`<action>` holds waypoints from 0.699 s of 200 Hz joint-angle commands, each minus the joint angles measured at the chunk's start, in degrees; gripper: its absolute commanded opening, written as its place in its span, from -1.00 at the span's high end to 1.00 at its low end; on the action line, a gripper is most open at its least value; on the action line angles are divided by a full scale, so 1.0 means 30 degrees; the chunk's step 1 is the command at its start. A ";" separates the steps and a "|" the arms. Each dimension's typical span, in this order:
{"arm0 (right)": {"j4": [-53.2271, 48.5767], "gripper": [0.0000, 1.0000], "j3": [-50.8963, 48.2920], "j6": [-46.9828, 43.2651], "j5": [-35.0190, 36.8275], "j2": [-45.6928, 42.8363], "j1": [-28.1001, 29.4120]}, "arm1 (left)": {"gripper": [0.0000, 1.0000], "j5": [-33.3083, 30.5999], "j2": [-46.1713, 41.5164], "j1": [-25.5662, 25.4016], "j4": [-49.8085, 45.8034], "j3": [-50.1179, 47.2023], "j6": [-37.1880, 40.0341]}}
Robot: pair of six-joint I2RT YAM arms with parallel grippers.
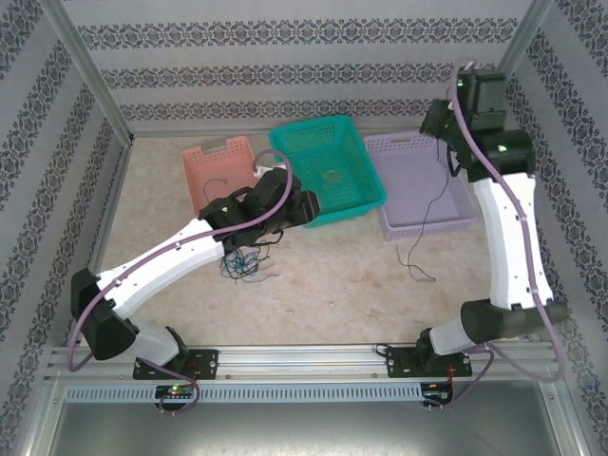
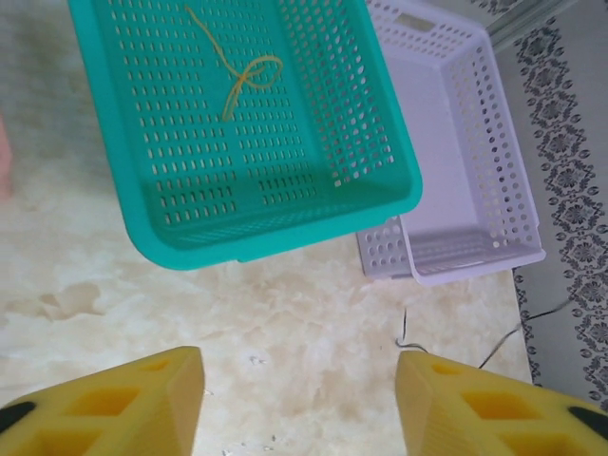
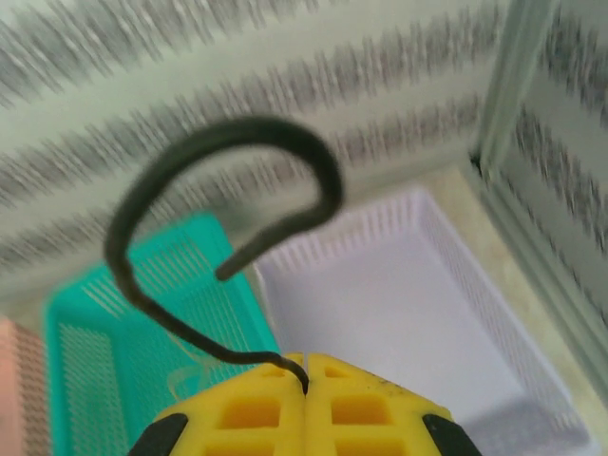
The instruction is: Untangle the cables
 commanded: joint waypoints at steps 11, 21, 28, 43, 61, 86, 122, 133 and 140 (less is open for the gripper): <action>0.4311 1.00 0.2586 -0.1445 0.0379 -0.0161 0.0185 | -0.23 -0.0950 -0.1092 0.0250 -0.0809 -0.0578 0.1448; 0.4990 1.00 0.4014 -0.1763 0.0208 0.0244 0.0142 | -0.26 -0.0969 -0.1267 0.0250 -0.0801 -0.0736 0.1577; 0.5250 1.00 0.5230 -0.1990 0.0027 0.0683 0.0127 | -0.26 -0.0969 -0.1370 0.0250 -0.0875 -0.0819 0.1626; 0.5778 1.00 0.7850 -0.2223 -0.0471 0.1820 0.0013 | -0.27 -0.0970 -0.1614 0.0250 -0.0941 -0.1074 0.1589; 0.6488 1.00 1.0880 -0.1840 -0.0975 0.3402 -0.0383 | -0.28 -0.0911 -0.1899 0.0250 -0.0925 -0.1403 0.1439; 0.7383 1.00 1.4813 -0.0767 -0.1478 0.5840 -0.1323 | -0.28 -0.0910 -0.2187 0.0250 -0.1014 -0.1727 0.1227; 1.0736 1.00 1.5035 0.0400 -0.2087 0.7113 -0.2437 | -0.29 -0.1027 -0.2573 0.0250 -0.1086 -0.1973 0.1112; 1.1960 1.00 1.5063 0.0544 -0.2542 0.7528 -0.2705 | -0.29 -0.1136 -0.2713 0.0250 -0.1132 -0.2094 0.1113; 1.2660 1.00 1.5139 0.0584 -0.2474 0.7809 -0.2821 | -0.29 -0.1199 -0.2783 0.0250 -0.1154 -0.2167 0.1059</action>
